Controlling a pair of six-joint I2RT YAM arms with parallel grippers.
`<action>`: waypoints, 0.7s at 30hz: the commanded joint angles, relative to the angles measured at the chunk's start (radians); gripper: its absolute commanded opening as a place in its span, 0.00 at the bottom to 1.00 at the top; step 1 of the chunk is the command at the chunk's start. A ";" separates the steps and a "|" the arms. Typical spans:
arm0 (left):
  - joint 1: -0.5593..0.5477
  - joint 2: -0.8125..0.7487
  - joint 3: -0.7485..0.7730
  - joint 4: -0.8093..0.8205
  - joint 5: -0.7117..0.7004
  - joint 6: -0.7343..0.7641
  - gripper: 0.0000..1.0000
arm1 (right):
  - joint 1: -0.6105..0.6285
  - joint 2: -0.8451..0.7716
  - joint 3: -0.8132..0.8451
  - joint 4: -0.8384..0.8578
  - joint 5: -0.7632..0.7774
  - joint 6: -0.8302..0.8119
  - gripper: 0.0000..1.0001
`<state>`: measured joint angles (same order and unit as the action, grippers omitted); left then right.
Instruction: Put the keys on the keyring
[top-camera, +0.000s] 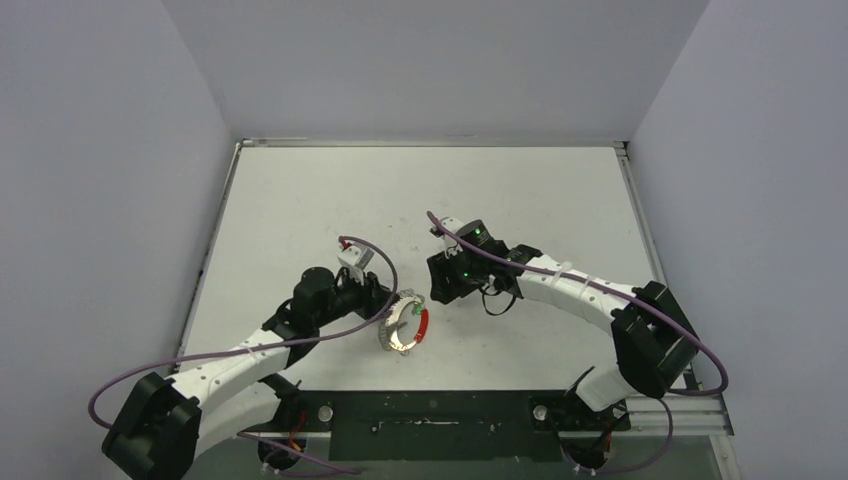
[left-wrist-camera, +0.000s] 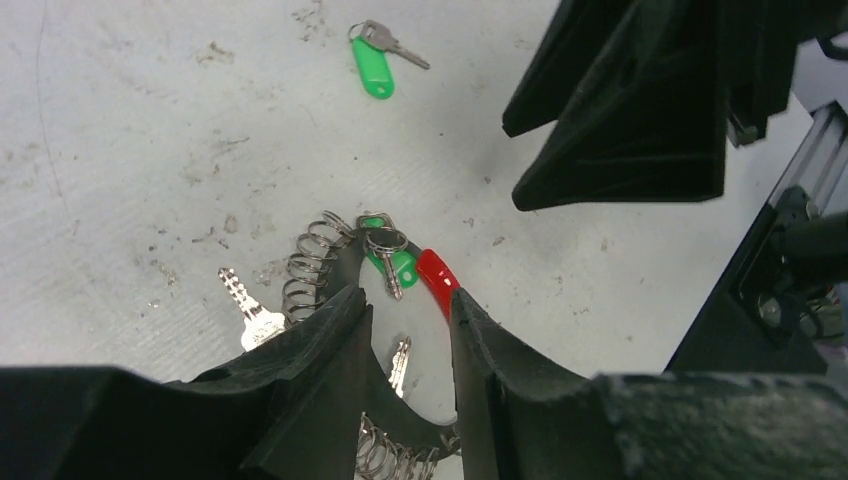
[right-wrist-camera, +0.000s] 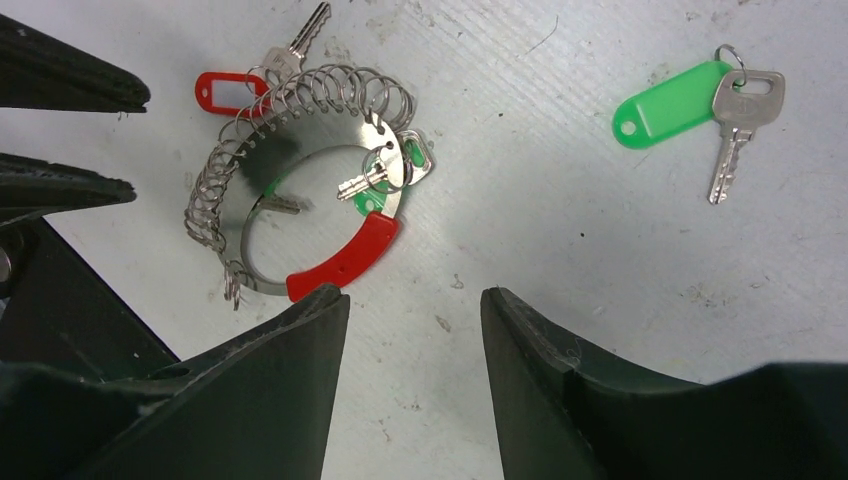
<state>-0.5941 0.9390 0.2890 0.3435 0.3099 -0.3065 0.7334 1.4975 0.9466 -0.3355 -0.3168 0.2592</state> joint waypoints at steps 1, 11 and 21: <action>-0.004 0.088 0.136 -0.078 -0.137 -0.238 0.33 | -0.009 0.017 -0.013 0.068 0.028 0.044 0.53; -0.010 0.318 0.310 -0.183 -0.098 -0.375 0.25 | -0.005 0.105 -0.055 0.156 -0.012 0.123 0.53; -0.012 0.461 0.443 -0.367 -0.143 -0.334 0.26 | 0.136 0.258 -0.075 0.379 -0.049 0.251 0.49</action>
<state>-0.6010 1.3869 0.6724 0.0566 0.2039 -0.6605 0.8040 1.6943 0.8688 -0.1005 -0.3386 0.4309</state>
